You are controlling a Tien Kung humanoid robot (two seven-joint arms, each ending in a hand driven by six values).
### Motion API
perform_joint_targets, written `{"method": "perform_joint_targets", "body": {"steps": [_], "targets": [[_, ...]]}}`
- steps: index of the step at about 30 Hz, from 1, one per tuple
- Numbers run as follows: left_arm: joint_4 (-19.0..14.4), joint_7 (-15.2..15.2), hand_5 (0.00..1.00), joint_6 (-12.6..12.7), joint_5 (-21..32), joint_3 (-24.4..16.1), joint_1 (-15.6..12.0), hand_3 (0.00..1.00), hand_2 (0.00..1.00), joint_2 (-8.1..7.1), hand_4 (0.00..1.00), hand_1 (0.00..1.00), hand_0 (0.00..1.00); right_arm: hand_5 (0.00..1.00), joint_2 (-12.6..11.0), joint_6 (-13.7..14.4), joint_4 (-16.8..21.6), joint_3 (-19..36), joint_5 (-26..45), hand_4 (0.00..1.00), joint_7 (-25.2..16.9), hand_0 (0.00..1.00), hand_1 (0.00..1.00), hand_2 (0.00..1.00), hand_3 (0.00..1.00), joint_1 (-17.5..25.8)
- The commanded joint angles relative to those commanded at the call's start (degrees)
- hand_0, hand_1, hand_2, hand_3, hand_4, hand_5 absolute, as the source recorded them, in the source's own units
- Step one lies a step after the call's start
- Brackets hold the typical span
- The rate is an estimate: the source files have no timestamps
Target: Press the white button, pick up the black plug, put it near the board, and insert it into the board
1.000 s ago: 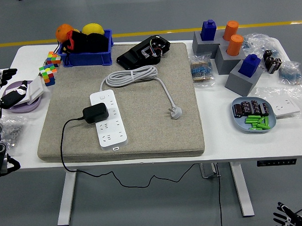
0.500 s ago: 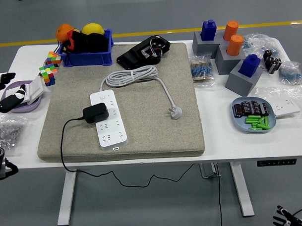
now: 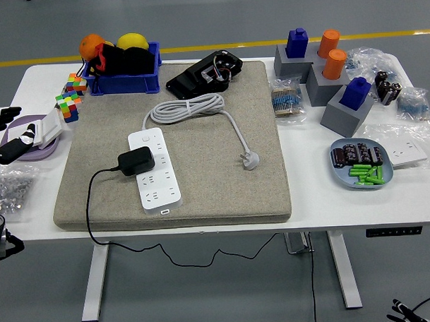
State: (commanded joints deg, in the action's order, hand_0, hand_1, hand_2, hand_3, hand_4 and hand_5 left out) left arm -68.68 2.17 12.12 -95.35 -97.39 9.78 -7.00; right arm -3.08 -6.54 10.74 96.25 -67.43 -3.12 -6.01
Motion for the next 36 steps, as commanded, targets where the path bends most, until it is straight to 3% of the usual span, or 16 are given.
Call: {"method": "perform_joint_targets", "body": {"steps": [5,11,35,36], "targets": [[-0.11,-0.07,0.002,-0.08,-0.03,0.06,0.03,0.641,0.715,-0.21,0.688,0.783,0.801,0.486,0.1,0.03,0.05,-0.04,0.13,0.726,0.02,0.723,0.606,0.554,0.648,-0.03],[0.09,-0.58,0.002,-0.45,0.29,1.85,0.7,0.64,0.714,-1.88,0.686,0.782,0.801,0.488,-0.29,-0.26,0.06,0.34,0.2,0.726,0.28,0.726,0.612,0.584,0.649,-0.25],[-4.47,-1.92,0.002,-1.11,-0.56,3.62,0.54,0.653,0.714,-1.41,0.684,0.784,0.793,0.489,-0.59,-0.14,0.09,3.5,-2.3,0.726,0.12,0.744,0.663,0.621,0.649,-0.65],[-4.56,-1.96,0.002,-1.13,-0.58,3.6,0.5,0.658,0.715,-1.41,0.683,0.785,0.793,0.489,-0.64,-0.13,0.14,3.34,-2.25,0.726,0.11,0.766,0.72,0.66,0.647,-0.7]]}}
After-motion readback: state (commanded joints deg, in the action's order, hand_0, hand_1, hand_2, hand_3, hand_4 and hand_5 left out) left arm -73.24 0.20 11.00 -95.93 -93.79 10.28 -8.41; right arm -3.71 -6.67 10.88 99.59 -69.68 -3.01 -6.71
